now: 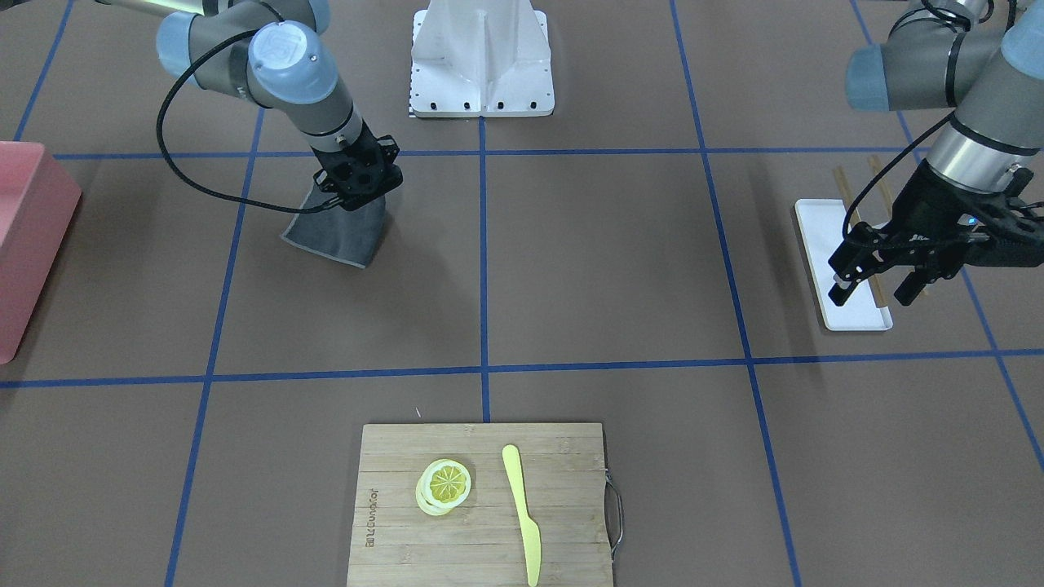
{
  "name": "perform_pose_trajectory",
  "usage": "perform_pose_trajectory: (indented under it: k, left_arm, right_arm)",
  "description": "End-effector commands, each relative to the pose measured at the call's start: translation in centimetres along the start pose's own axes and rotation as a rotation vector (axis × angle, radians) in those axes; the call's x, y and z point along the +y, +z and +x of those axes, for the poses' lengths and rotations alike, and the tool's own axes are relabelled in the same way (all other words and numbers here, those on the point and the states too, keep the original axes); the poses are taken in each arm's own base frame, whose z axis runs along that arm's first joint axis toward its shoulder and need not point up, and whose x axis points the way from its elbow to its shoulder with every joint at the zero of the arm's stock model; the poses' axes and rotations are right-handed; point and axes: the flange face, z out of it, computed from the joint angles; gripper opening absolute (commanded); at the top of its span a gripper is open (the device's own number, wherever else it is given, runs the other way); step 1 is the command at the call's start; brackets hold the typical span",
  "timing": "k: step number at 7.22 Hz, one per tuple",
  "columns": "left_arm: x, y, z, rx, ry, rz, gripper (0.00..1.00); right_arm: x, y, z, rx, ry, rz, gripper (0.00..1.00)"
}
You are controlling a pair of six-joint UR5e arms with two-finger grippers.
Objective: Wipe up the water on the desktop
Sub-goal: 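Wipe the cloth back and forth across the table with the right gripper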
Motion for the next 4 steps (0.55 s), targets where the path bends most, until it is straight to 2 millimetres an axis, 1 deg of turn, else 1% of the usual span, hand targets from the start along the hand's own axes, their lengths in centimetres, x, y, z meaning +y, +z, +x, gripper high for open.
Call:
perform_pose_trajectory:
  k: [1, 2, 3, 4]
  left_arm:
    - [0.0, 0.1, -0.1, -0.001, 0.000, -0.001, 0.98]
    - [-0.1, 0.1, 0.0, 0.000, -0.003, 0.000, 0.98]
    - [-0.1, 0.1, 0.2, 0.003, -0.001, 0.001, 0.98]
    - [-0.1, 0.1, 0.2, 0.002, -0.001, 0.000, 0.98]
  right_arm:
    - [1.0, 1.3, -1.4, 0.020, 0.013, 0.002, 0.00]
    - [-1.2, 0.7, 1.7, 0.056, 0.032, 0.025, 0.00]
    - [-2.4, 0.4, 4.2, 0.080, 0.010, 0.028, 0.00]
    - [-2.5, 0.9, 7.0, 0.108, -0.005, 0.013, 0.00]
